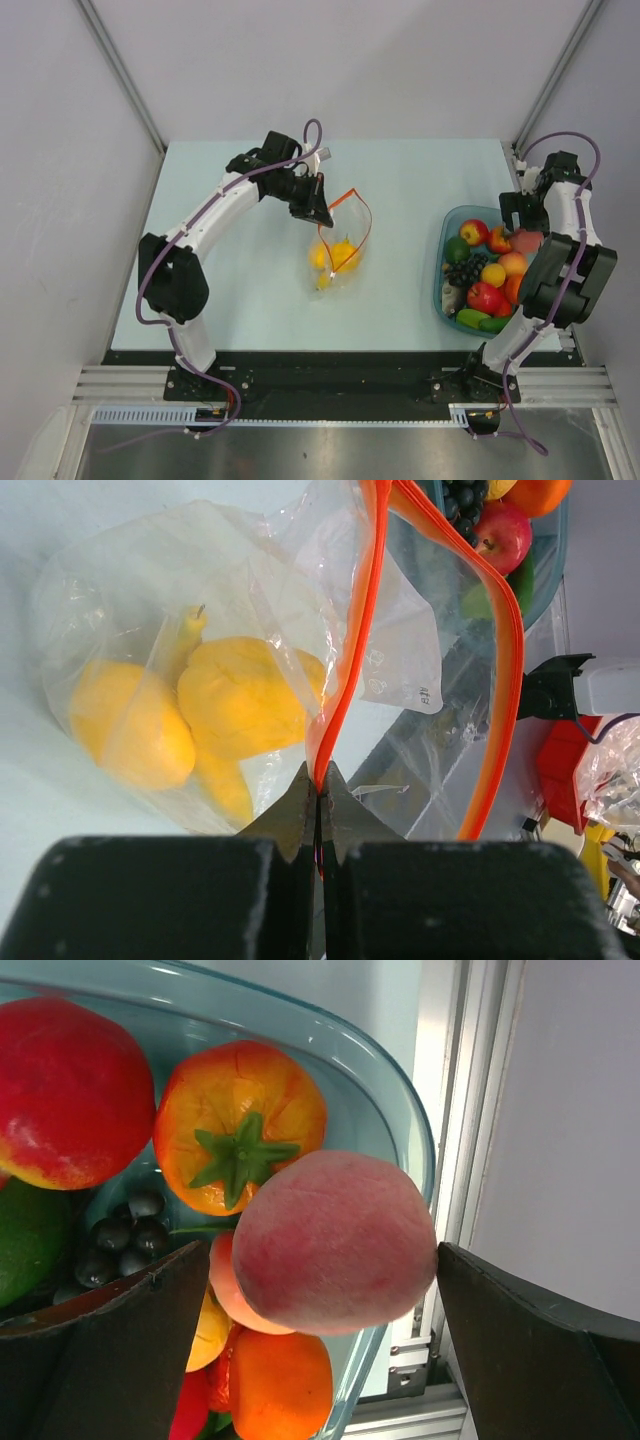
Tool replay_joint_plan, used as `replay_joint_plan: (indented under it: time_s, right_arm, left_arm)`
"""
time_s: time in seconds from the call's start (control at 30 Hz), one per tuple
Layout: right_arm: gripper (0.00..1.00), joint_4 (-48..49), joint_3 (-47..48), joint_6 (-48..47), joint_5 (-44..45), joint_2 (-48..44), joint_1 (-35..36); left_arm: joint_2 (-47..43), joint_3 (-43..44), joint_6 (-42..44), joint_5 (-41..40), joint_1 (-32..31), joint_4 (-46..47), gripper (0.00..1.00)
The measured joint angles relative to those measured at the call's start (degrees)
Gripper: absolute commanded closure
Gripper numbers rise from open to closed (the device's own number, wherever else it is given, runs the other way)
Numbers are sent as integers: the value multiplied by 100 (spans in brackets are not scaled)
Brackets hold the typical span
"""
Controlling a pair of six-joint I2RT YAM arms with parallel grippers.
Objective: Place the food in the zip-top bag and seal the zipper
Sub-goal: Pick up the fake fruit from the bin, then place the fake fruit in the zipper food storage bag.
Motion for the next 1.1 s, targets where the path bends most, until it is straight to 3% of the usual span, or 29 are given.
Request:
replay_joint_plan:
  time_s: [0.13,0.3,0.4,0.57,0.67,0.8,0.9,1.1]
  right_arm:
    - [13,116,-140,-55,186,61,63]
    - [18,129,-229,-138,315,79,46]
    - [28,131,-249,-186,317,37,48]
    - [43,105,-275,-245,243,-417,208]
    - [44,33,-227,-221,24,-796,490]
    - [45,-271,214,-68,-802,-1014,944]
    - [46,-446,658,74,-1943,-1117,1331]
    - [46,-31,1139,741,-3748,-1353,2638]
  left_arm:
    - [0,0,2,-2,7,0,100]
    - [0,0,2,0,24,2,100]
    - [0,0,2,0,33,4,100]
    - [2,0,2,0,42,4,100]
    - [2,0,2,2,48,2,100]
    - [7,0,2,2,68,0,100]
    - [9,0,7,2,96,-17,100]
    - [13,0,2,31,153,-20,100]
